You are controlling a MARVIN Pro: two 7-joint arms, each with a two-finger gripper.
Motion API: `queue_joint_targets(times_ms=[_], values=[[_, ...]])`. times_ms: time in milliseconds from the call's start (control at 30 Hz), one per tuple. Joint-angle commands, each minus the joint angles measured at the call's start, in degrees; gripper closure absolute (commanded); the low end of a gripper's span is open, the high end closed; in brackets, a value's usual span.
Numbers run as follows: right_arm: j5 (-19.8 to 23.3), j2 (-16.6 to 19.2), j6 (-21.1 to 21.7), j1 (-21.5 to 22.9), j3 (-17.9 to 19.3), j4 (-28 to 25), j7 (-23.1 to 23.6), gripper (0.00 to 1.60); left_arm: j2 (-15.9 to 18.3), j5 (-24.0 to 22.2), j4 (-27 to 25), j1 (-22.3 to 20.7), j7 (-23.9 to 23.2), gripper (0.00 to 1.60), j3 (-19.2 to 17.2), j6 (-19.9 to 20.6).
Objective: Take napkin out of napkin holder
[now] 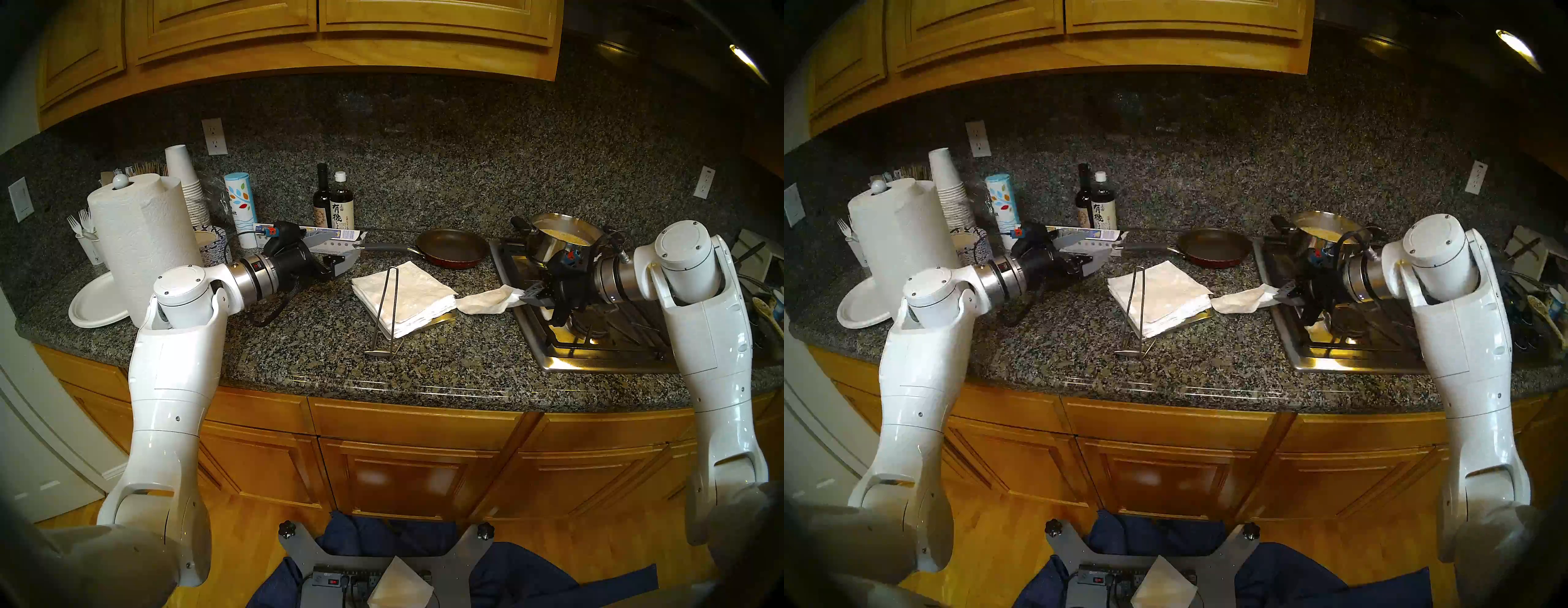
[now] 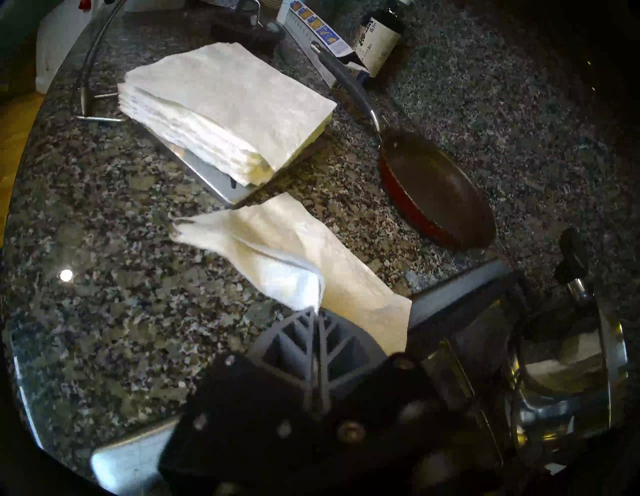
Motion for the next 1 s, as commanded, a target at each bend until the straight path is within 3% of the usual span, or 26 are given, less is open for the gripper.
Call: queue_joint_targets(times_ms=[0,33,67,200,233,400,500,600,933,967], values=[[0.7,0.1,-0.2,1.8,1.1,-0.3,-0.1,1.34,0.3,-0.1,-0.6,-3.2,0.4,0.00,-0.3,0.2],[0.7,0.1,-0.3,2.0,0.9,-0.2,-0.1,1.08,0.3,0.0,-0.5,-3.4,0.5,0.00,-0.3,0.3],[0.7,0.1,-0.3,2.2,0.8,0.0,-0.2,0.94,0.3,0.0,-0.3,-3.7,0.5,0.00,-0.3,0.3],[0.8,0.5,0.1,3.0,1.0,0.1,-0.1,0.82,0.5,0.2,0.7,-4.7,0.6,0.00,-0.3,0.5],[0.6,0.9,0.4,3.1,1.2,-0.2,-0.2,0.70,0.6,0.2,1.1,-5.1,0.7,0.00,-0.3,0.5],[0.9,2.4,1.3,3.2,2.7,-1.7,0.4,0.67,0.8,0.2,2.8,-6.8,1.2,0.00,-0.3,0.6],[1.2,2.8,1.6,3.6,3.2,-2.7,0.5,0.54,0.8,0.1,3.5,-7.6,1.5,0.00,-0.3,0.7],[2.0,2.5,1.6,4.5,3.4,-3.4,0.3,0.52,0.9,-0.2,4.2,-8.3,1.7,0.00,-0.4,0.8],[6.6,-3.6,-0.6,10.4,-1.5,-0.1,-1.3,0.57,1.8,-0.1,5.4,-8.7,1.1,0.00,0.0,2.1],[7.4,-5.5,-1.3,11.0,-2.5,0.7,-2.1,0.61,2.3,-0.2,5.2,-8.3,0.6,0.00,-0.2,2.5]])
